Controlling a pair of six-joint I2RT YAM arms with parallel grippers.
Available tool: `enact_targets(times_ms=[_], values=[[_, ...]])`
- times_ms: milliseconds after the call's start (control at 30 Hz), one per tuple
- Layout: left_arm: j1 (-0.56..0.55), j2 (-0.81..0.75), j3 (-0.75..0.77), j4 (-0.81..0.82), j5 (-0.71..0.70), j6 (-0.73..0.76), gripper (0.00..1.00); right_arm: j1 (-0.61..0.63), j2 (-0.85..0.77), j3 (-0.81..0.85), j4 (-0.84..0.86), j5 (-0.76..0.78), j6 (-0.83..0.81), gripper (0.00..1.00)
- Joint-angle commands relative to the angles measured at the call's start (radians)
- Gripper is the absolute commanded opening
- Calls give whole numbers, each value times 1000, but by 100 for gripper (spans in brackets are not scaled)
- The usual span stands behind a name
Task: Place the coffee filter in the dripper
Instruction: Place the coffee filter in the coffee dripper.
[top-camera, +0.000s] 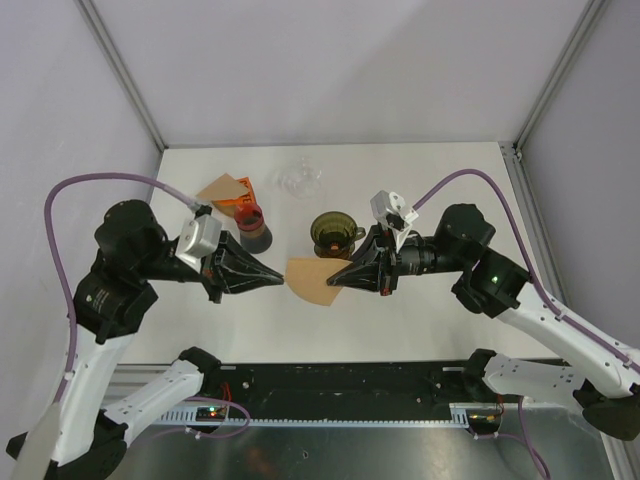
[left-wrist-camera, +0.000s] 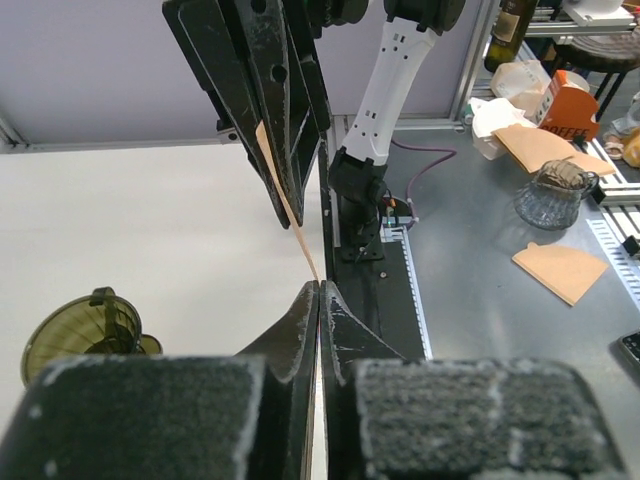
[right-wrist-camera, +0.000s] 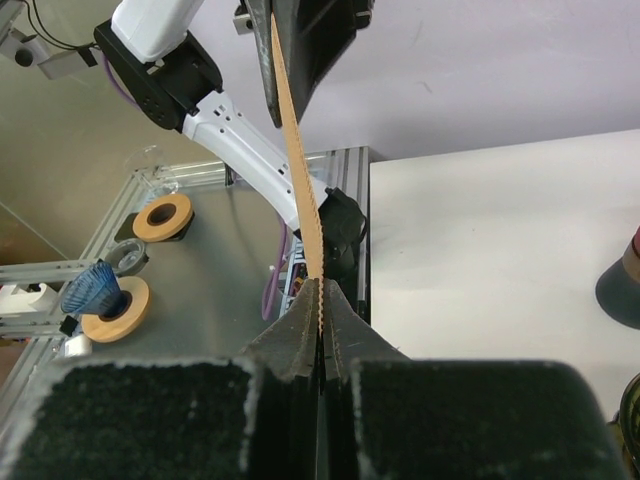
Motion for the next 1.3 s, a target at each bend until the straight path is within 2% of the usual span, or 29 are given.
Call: enact_targets(times_ms=[0, 200, 600, 700, 833, 900, 1267], values=[[-5, 3, 56, -9, -7, 33, 5, -6, -24, 34, -2, 7, -9, 0], [-5, 15, 49, -21, 3, 31, 2, -9, -26, 34, 5, 5, -6, 0], [-5, 26, 43, -24, -9, 26, 4, -7, -21, 34, 16, -1, 1, 0], [-5, 18, 52, -30, -60, 39, 8, -8, -23, 34, 10, 0, -1, 0], [-5, 10, 79, -38, -204, 44, 24, -10, -30, 34, 4, 2, -4, 0], [-5, 5, 79, -39, -229, 44, 27, -10, -31, 34, 6, 2, -2, 0], [-5, 15, 64, -40, -146, 40, 29, -11, -28, 34, 13, -1, 3, 0]])
